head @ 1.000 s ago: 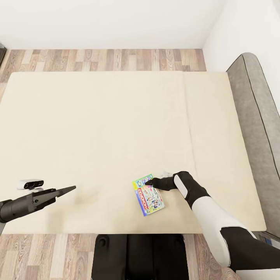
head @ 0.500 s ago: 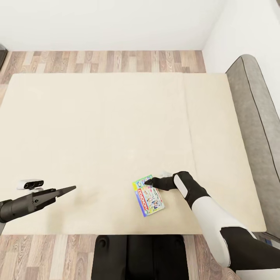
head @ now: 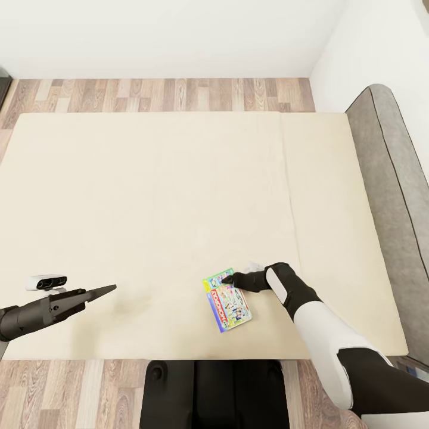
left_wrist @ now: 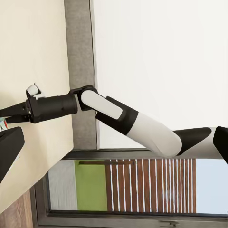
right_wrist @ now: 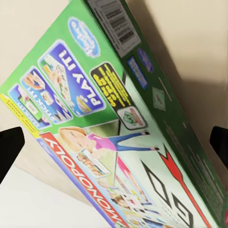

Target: Put all the toys in the child's room - the three board games (two on the bed and one on the table), the two jigsaw puzzles on the table, and the tennis ball on the table - inside the toy box on the table in the child's room.

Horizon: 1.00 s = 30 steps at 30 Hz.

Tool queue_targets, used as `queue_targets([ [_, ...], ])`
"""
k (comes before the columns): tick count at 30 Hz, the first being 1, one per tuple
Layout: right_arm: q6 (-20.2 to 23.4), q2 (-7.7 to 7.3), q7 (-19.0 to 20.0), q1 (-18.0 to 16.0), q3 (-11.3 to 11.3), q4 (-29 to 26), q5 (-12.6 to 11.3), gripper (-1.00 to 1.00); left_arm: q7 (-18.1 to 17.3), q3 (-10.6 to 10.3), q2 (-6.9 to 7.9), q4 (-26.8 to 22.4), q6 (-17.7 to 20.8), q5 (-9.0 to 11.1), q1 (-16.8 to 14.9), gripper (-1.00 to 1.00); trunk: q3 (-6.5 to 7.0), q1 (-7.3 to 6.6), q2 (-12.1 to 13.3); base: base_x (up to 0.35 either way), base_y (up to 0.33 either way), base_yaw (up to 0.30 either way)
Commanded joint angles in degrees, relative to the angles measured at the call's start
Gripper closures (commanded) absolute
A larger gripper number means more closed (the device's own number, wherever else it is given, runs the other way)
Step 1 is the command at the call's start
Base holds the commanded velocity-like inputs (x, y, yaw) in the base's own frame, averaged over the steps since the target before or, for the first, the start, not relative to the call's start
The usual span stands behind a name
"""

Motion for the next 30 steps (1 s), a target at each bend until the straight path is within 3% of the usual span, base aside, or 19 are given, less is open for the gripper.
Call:
queue_targets([
  [1, 0.23, 0.02, -0.14, 0.07, 0.07, -0.03, 0.19, -1.0, -0.21, -0.01, 0.02, -0.02, 0.61, -0.02, -0.01, -1.0, -0.06, 0.04, -0.08, 0.0, 0.0, 0.0],
  [30, 0.58, 0.25, 0.07, 1.77, 0.16, 1.18, 0.11, -1.0, -0.21, 0.02, 0.02, -0.02, 0.61, -0.02, 0.0, -1.0, -0.06, 0.04, -0.08, 0.0, 0.0, 0.0],
])
